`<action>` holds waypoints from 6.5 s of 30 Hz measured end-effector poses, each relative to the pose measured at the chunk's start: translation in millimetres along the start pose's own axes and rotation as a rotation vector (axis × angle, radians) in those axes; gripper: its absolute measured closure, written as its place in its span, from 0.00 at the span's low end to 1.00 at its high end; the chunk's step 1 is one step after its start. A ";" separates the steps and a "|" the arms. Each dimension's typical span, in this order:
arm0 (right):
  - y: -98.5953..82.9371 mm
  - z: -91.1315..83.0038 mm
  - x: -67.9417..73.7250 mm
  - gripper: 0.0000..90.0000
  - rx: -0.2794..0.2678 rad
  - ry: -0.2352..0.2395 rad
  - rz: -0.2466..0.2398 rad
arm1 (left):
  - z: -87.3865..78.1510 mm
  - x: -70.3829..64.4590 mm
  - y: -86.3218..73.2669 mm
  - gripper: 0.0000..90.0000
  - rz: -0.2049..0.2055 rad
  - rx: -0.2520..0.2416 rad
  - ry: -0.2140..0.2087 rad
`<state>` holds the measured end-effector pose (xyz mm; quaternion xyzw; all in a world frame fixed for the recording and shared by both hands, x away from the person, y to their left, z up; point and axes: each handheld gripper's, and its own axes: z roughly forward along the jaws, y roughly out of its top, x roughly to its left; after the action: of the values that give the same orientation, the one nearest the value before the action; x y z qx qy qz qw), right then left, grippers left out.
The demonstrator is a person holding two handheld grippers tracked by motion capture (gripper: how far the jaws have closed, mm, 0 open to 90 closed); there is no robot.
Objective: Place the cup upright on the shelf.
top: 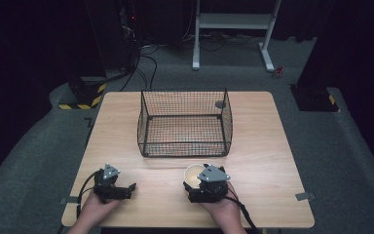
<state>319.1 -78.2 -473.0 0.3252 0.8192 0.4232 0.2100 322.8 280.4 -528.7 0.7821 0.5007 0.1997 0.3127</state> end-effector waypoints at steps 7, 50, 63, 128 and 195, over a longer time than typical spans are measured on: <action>-0.1 -2.1 -2.5 0.10 -0.004 -0.011 0.003 | 0.0 0.1 -0.1 0.00 0.001 0.000 -0.002; 28.6 -34.7 -22.6 0.11 -0.073 -0.093 0.004 | 0.0 0.4 -0.2 0.00 0.006 -0.003 -0.002; 44.6 -46.2 -33.1 0.11 -0.109 -0.115 0.010 | 0.0 0.5 -0.2 0.00 0.008 -0.003 -0.002; 145.5 44.7 -108.0 0.11 -0.013 -0.221 0.081 | -0.1 0.2 -0.3 0.00 0.014 -0.002 -0.011; 154.5 155.4 -113.7 0.10 0.389 -0.163 0.108 | -0.5 0.9 -0.3 0.01 0.025 -0.001 -0.018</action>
<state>549.9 -6.0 -422.9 0.4361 0.8472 0.2400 0.1858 322.6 281.4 -528.5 0.7900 0.4879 0.1967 0.3149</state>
